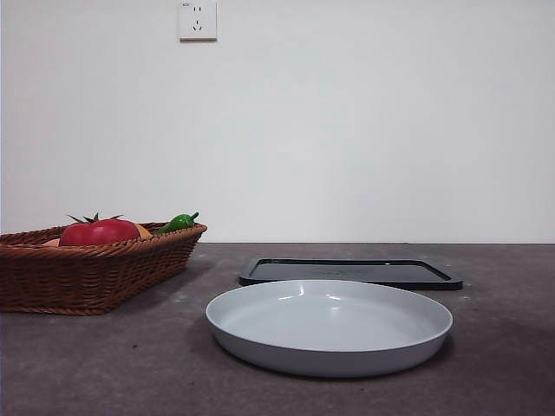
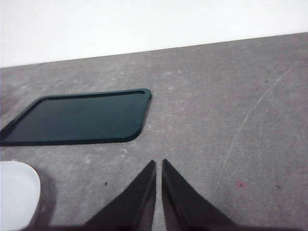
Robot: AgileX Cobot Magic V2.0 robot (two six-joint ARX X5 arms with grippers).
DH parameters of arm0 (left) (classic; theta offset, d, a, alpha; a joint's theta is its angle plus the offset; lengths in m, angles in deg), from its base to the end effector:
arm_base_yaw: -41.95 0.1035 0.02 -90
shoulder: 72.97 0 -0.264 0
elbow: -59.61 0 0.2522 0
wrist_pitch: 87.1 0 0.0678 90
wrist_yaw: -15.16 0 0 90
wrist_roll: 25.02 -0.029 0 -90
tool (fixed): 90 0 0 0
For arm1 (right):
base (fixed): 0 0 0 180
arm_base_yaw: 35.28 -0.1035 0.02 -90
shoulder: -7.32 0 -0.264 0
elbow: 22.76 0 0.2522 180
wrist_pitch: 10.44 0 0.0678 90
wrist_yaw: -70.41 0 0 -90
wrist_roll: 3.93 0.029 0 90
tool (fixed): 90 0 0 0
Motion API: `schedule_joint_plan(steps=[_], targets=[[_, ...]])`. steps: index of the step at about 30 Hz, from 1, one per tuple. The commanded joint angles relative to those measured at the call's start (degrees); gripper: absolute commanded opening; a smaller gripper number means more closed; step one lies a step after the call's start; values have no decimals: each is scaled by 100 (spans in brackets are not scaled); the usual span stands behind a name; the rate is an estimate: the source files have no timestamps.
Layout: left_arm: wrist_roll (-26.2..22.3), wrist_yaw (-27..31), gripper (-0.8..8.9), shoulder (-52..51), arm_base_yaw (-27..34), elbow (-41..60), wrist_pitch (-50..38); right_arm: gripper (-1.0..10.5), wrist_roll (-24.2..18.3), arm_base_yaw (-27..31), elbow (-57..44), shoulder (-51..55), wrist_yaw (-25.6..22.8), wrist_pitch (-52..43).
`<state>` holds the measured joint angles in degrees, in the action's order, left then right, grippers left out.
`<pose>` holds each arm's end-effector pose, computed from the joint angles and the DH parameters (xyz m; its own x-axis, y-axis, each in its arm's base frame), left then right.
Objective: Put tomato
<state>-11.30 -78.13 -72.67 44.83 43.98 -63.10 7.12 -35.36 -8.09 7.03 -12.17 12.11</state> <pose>0.0948 0.0031 0.1570 0.9886 -0.0077 -0.1505 -0.0294 0.9696 -0.2429 0.0959 0.0039 0.1537 0.9814 0.1305 -0.1409 -0.0996 0.9731 0.2077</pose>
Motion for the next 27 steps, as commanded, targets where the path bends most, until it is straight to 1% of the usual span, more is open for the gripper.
schedule_joint_plan(steps=[1, 5, 9, 11, 15, 23, 25, 27], targets=[[619, -4, 8, -13, 15, 118, 50, 12, 286, -17, -22, 9, 7, -48], [898, -13, 8, -11, 15, 96, 68, 12, 664, -17, -9, 9, 92, -15], [1117, -42, 8, -11, 15, -68, 249, 12, 872, -17, 111, 9, 162, 46], [1145, -122, 9, -7, 15, -168, 345, 12, 957, -17, 247, 9, 162, 70], [1147, -299, 9, 24, 15, -470, 662, 11, 962, -17, 621, 2, 160, 151], [1143, -459, 9, 334, 15, -1296, 1095, 11, 951, -17, 1716, -350, 192, 807], [1115, -498, 9, 487, 15, -1539, 1231, 11, 933, -17, 2002, -514, 323, 946], [1025, -673, 9, 691, 15, -1829, 1419, 11, 870, -17, 2332, -750, 566, 1158]])
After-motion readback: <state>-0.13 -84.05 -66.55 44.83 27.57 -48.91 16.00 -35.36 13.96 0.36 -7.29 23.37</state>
